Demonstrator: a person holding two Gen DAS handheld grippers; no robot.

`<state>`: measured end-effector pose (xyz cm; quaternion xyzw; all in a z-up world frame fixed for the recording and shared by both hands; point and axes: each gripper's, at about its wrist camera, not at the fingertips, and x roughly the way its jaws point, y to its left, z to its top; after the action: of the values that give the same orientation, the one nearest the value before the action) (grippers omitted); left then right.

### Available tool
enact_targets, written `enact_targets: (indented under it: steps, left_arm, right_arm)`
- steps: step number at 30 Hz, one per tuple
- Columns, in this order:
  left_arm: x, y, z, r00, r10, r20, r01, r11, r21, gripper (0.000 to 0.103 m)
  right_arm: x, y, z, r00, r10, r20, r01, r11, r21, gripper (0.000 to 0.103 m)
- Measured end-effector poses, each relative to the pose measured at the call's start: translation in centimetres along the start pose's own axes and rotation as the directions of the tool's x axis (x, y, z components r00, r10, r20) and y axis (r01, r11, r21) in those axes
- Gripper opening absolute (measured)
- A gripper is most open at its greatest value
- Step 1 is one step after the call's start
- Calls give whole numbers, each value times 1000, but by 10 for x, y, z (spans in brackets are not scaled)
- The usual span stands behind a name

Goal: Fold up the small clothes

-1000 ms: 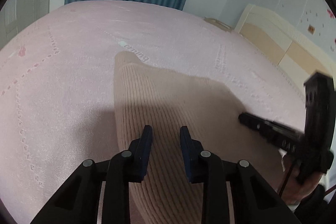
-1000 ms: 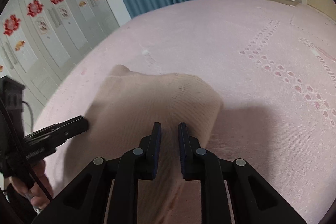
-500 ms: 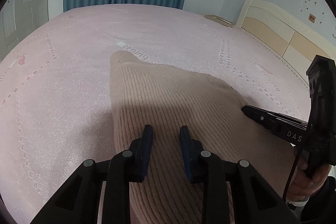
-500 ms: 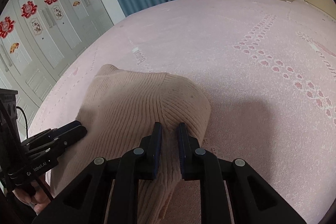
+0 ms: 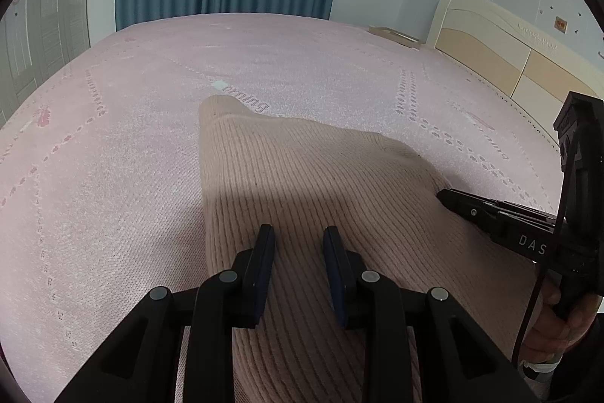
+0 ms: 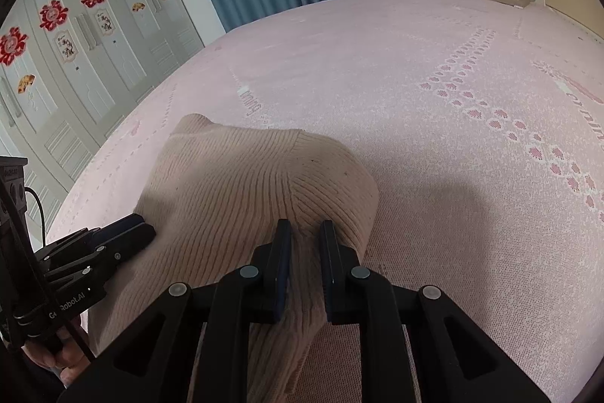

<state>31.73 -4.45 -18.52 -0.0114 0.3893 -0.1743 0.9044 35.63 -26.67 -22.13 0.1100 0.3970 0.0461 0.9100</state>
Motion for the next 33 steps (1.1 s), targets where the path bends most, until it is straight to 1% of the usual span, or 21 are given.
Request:
enact_targets:
  steps: [16, 18, 20, 25, 27, 30, 32, 33]
  left_arm:
    - [-1, 3, 0, 1000, -9, 5, 9, 1000, -18, 27]
    - [-2, 2, -1, 1000, -13, 12, 14, 1000, -11, 29]
    - [-3, 0, -2, 1000, -23, 17, 23, 1000, 6, 37]
    - [-7, -7, -6, 999, -12, 34, 10, 999, 40, 41]
    - [-10, -7, -7, 999, -13, 37, 12, 999, 34, 43]
    - [-17, -8, -10, 999, -13, 41, 12, 1000, 23, 48]
    - [-22, -9, -13, 999, -17, 45, 16, 1000, 20, 57]
    - [-24, -11, -14, 999, -20, 43, 19, 1000, 24, 59]
  right_arm:
    - [-1, 5, -1, 1000, 1, 3, -1, 1000, -19, 16]
    - [-2, 3, -1, 1000, 15, -2, -15, 1000, -12, 16]
    - [-4, 0, -1, 1000, 29, -11, -29, 1000, -2, 17]
    - [-15, 2, -3, 1000, 26, -9, -26, 1000, -17, 20]
    - [-22, 2, -6, 999, 31, -5, -31, 999, -15, 22]
    - [-36, 1, -12, 999, 35, 4, -35, 999, -26, 30]
    - [-47, 0, -16, 999, 50, 19, -49, 998, -26, 32]
    - [-50, 0, -17, 998, 55, 24, -54, 998, -22, 33]
